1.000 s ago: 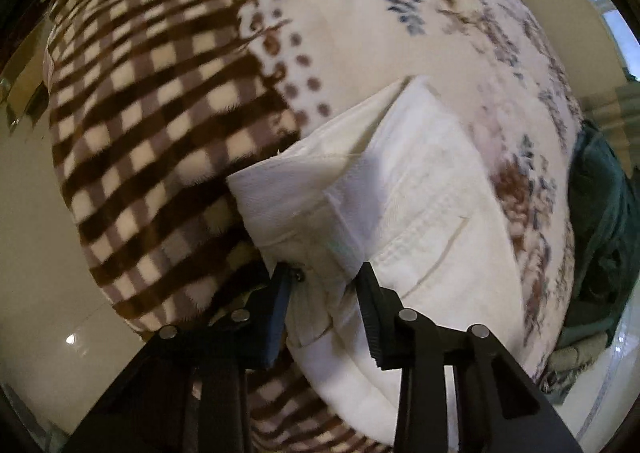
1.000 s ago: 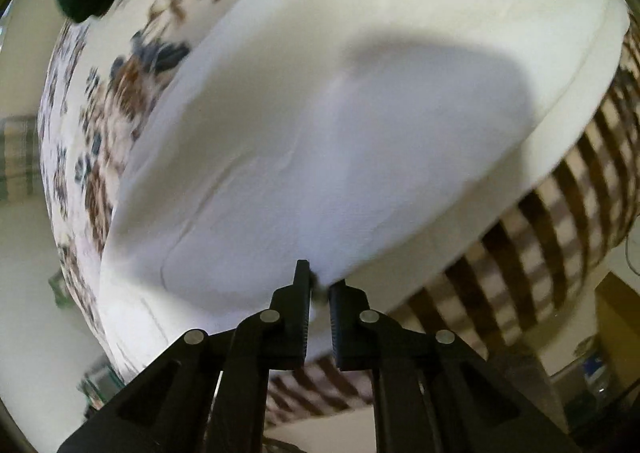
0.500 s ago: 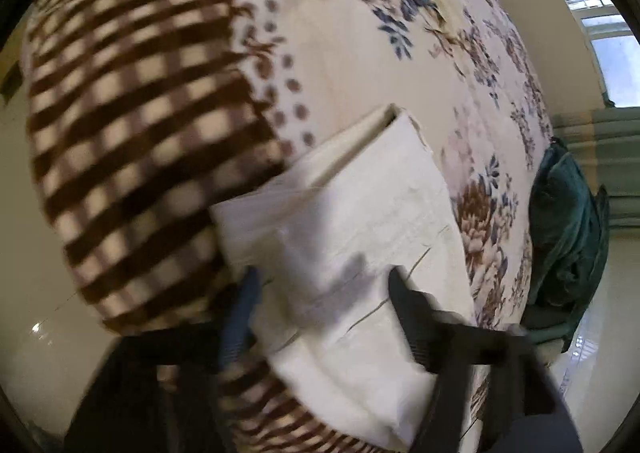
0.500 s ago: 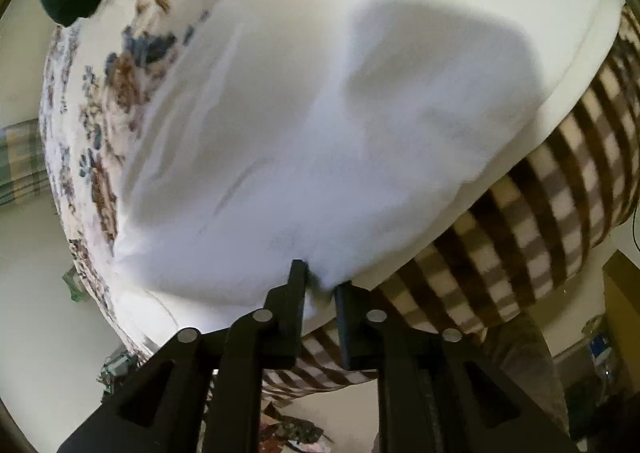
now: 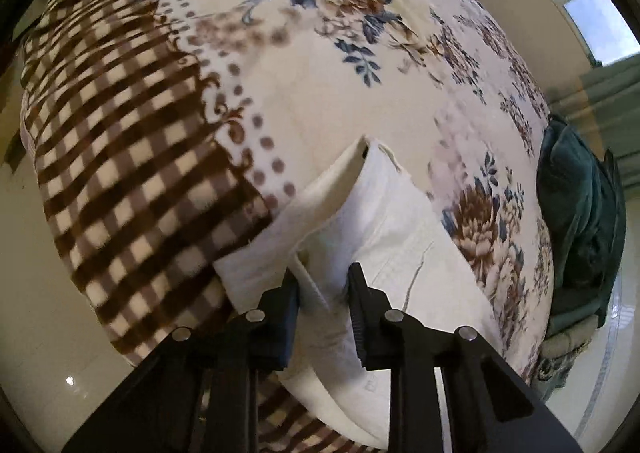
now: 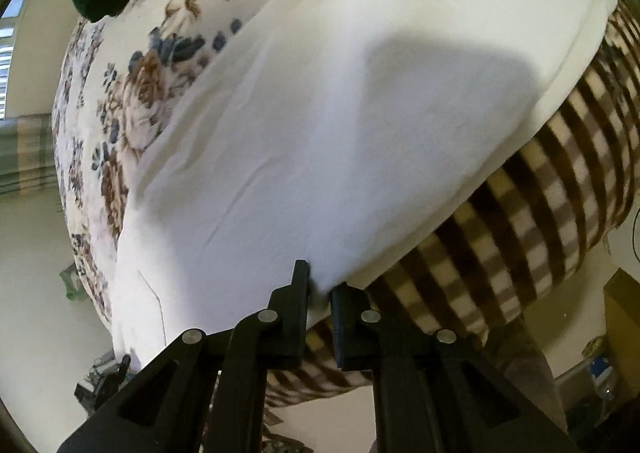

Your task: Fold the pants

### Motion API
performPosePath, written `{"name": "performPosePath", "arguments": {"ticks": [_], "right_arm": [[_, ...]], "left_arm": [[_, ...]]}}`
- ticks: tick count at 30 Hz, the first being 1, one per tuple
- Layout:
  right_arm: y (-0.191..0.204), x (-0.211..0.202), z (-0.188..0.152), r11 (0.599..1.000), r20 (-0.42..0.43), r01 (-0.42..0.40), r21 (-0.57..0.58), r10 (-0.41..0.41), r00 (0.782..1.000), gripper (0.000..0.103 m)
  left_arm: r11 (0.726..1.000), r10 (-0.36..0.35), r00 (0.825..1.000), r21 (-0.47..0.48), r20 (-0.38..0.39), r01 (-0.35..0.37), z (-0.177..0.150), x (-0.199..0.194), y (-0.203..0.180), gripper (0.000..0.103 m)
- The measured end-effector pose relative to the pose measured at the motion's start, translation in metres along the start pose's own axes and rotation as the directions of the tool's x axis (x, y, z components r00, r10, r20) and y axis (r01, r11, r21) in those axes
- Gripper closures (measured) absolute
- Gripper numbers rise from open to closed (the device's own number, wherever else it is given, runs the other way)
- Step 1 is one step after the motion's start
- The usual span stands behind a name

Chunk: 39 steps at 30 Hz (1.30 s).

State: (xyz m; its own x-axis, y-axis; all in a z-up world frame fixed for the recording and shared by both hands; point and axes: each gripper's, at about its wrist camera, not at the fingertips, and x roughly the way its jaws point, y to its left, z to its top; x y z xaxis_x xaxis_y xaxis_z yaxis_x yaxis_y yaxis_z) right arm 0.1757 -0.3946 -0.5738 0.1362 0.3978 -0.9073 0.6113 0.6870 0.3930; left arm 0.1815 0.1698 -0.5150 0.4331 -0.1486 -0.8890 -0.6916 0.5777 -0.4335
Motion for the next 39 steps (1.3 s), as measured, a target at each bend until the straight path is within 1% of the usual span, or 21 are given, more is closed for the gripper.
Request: {"name": "performPosePath", "arguments": {"ticks": [4, 6, 8, 10, 12, 13, 14, 15, 16, 17, 19, 21, 23, 25, 28, 29, 31, 32, 33, 36, 39], "right_arm": [[0.003, 0.002, 0.000, 0.998, -0.013, 0.040, -0.052, -0.040, 0.999, 0.092], [-0.001, 0.015, 0.002, 0.996, -0.040, 0.064, -0.066, -0.067, 0.997, 0.092], [-0.007, 0.027, 0.004, 0.994, -0.061, 0.076, -0.072, -0.081, 0.995, 0.090], [-0.015, 0.036, 0.006, 0.998, -0.109, 0.047, -0.049, -0.052, 0.993, 0.078], [-0.025, 0.040, 0.006, 0.999, -0.163, -0.016, -0.031, 0.010, 0.987, 0.053], [-0.031, 0.034, 0.006, 0.999, -0.163, -0.035, -0.025, 0.030, 0.986, 0.049], [-0.034, 0.030, 0.007, 0.999, -0.155, -0.041, -0.024, 0.037, 0.987, 0.049], [-0.043, 0.017, 0.010, 0.999, -0.130, -0.041, -0.021, 0.038, 0.991, 0.049], [-0.049, 0.010, 0.012, 0.999, -0.112, -0.038, -0.016, 0.036, 0.993, 0.049], [-0.060, -0.003, 0.017, 0.999, -0.083, -0.034, 0.000, 0.033, 0.996, 0.049], [-0.091, -0.038, 0.037, 0.997, 0.013, -0.026, 0.073, 0.025, 1.000, 0.049], [-0.120, -0.069, 0.060, 0.991, 0.106, -0.022, 0.135, 0.007, 0.994, 0.049], [-0.152, -0.096, 0.087, 0.981, 0.189, -0.011, 0.195, -0.026, 0.982, 0.049], [-0.190, -0.120, 0.120, 0.964, 0.280, -0.015, 0.264, -0.062, 0.958, 0.049], [-0.233, -0.135, 0.166, 0.943, 0.335, -0.002, 0.334, -0.116, 0.935, 0.049], [-0.238, -0.134, 0.174, 0.940, 0.340, -0.005, 0.340, -0.118, 0.933, 0.049], [-0.254, -0.129, 0.196, 0.933, 0.339, -0.024, 0.358, -0.106, 0.935, 0.050], [-0.258, -0.125, 0.203, 0.933, 0.346, -0.048, 0.356, -0.084, 0.934, 0.064], [-0.259, -0.122, 0.210, 0.936, 0.357, -0.050, 0.348, -0.083, 0.930, 0.092], [-0.250, -0.120, 0.214, 0.941, 0.385, -0.021, 0.338, -0.117, 0.916, 0.093], [-0.244, -0.133, 0.204, 0.939, 0.414, -0.017, 0.342, -0.135, 0.900, 0.094]], "left_arm": [[1.000, 0.024, 0.998, -0.006, -0.054, -0.024, 0.003, 0.012, 0.012, 0.084], [0.999, 0.044, 0.996, -0.014, -0.081, -0.045, 0.001, 0.021, 0.020, 0.084], [0.997, 0.060, 0.985, -0.044, -0.161, -0.068, -0.001, 0.036, 0.032, 0.080], [0.992, 0.050, 0.980, -0.106, -0.194, -0.071, 0.000, 0.034, 0.036, 0.076], [0.993, 0.086, 0.976, -0.063, -0.200, -0.100, 0.000, 0.024, 0.023, 0.075], [0.992, 0.124, 0.975, -0.010, -0.183, -0.128, -0.001, 0.016, 0.010, 0.074], [0.989, 0.145, 0.975, 0.025, -0.167, -0.142, -0.001, 0.011, 0.002, 0.068], [0.983, 0.171, 0.975, 0.084, -0.142, -0.160, -0.005, 0.004, -0.012, 0.062], [0.972, 0.203, 0.972, 0.144, -0.121, -0.185, -0.010, -0.001, -0.028, 0.038], [0.965, 0.215, 0.971, 0.179, -0.109, -0.194, -0.016, -0.004, -0.038, 0.026], [0.939, 0.229, 0.970, 0.282, -0.079, -0.199, -0.041, -0.011, -0.075, 0.026], [0.914, 0.229, 0.971, 0.360, -0.076, -0.187, -0.068, -0.009, -0.105, 0.025], [0.883, 0.223, 0.972, 0.439, -0.080, -0.166, -0.100, 0.002, -0.140, 0.022], [0.861, 0.217, 0.970, 0.490, -0.112, -0.136, -0.135, 0.020, -0.167, 0.022], [0.849, 0.200, 0.966, 0.521, -0.166, -0.086, -0.177, 0.053, -0.204, 0.022], [0.841, 0.197, 0.965, 0.536, -0.172, -0.076, -0.190, 0.063, -0.214, 0.022], [0.817, 0.211, 0.962, 0.571, -0.172, -0.077, -0.214, 0.078, -0.232, 0.022], [0.806, 0.214, 0.961, 0.588, -0.173, -0.073, -0.225, 0.083, -0.240, 0.022], [0.793, 0.221, 0.959, 0.605, -0.175, -0.072, -0.235, 0.090, -0.245, 0.022], [0.757, 0.262, 0.947, 0.648, -0.184, -0.084, -0.257, 0.105, -0.255, 0.022], [0.736, 0.299, 0.935, 0.670, -0.192, -0.098, -0.271, 0.112, -0.256, 0.022]]}}
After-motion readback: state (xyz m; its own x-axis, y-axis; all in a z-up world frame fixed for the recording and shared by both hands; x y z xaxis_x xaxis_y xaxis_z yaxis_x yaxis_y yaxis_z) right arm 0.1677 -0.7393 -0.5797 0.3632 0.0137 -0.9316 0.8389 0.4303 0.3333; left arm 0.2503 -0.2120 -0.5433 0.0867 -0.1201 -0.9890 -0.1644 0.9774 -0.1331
